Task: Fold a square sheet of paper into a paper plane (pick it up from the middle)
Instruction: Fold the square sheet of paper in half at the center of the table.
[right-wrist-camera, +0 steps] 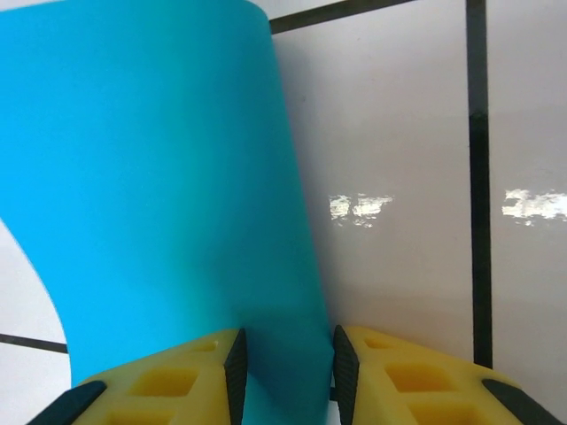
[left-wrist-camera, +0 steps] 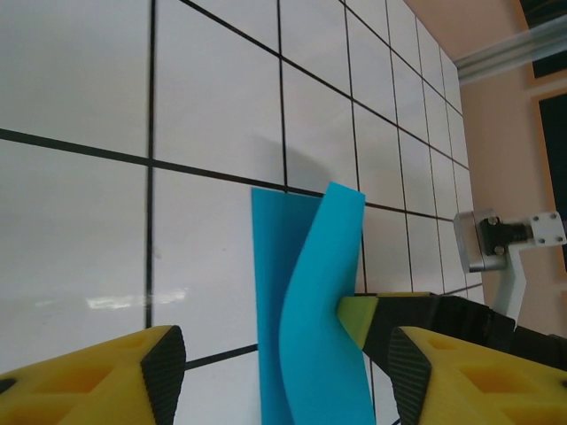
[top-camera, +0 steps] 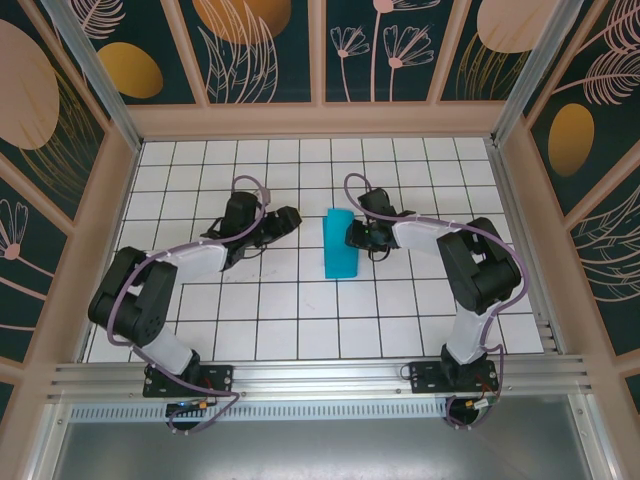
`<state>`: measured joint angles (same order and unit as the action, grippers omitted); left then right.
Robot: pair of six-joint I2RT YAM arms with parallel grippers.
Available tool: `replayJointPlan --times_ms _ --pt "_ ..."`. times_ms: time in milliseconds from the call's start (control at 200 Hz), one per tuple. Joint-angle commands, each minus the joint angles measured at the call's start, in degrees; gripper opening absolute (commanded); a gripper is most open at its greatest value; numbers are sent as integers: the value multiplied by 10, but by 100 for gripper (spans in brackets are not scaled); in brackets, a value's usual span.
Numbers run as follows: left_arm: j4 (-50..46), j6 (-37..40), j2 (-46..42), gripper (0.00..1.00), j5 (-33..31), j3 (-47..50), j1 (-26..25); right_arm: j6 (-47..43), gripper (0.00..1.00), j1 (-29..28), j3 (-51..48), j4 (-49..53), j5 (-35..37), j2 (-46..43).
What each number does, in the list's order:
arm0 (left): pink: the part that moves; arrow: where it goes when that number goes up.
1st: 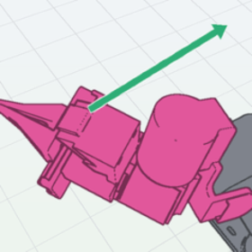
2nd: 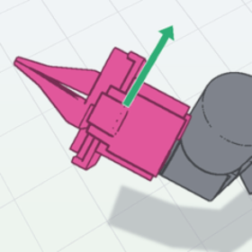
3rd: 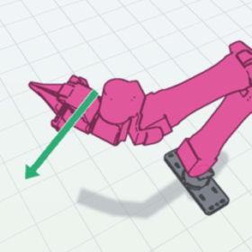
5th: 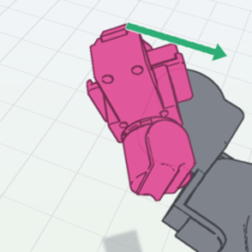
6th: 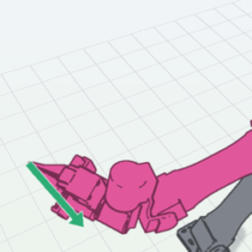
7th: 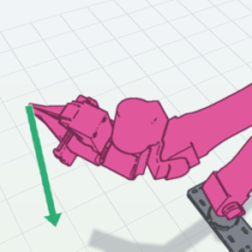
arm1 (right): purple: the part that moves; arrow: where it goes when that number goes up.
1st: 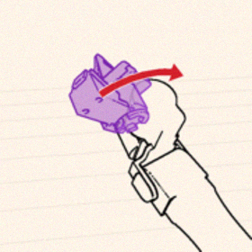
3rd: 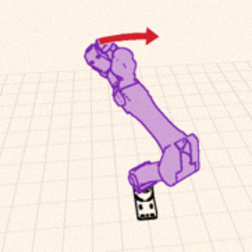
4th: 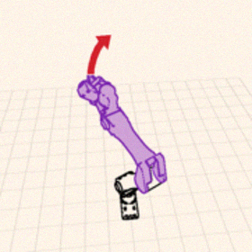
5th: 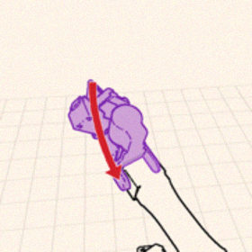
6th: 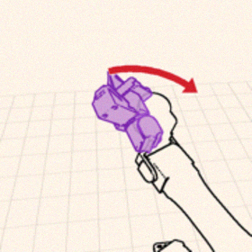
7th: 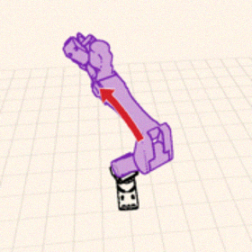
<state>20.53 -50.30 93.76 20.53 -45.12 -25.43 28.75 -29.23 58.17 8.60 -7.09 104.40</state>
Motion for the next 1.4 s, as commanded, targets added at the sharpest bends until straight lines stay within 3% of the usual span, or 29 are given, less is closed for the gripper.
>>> replayJointPlan --times_ms 0,240,565,1016,1396 --pt "27 -13 25 63 8 -25 -18 -37 35 1 -8 9 -15 -4" --pt "43 -26 84 57 29 -61 -50 -39 39 3 -7 7 -26 -2" --pt "52 -36 123 36 45 -75 -63 -20 40 3 3 23 -20 27" --pt "27 -33 172 31 11 -136 -63 -40 41 -18 20 80 58 69" --pt "-1 -21 175 30 -15 -142 -64 -66 41 -32 11 74 77 84"
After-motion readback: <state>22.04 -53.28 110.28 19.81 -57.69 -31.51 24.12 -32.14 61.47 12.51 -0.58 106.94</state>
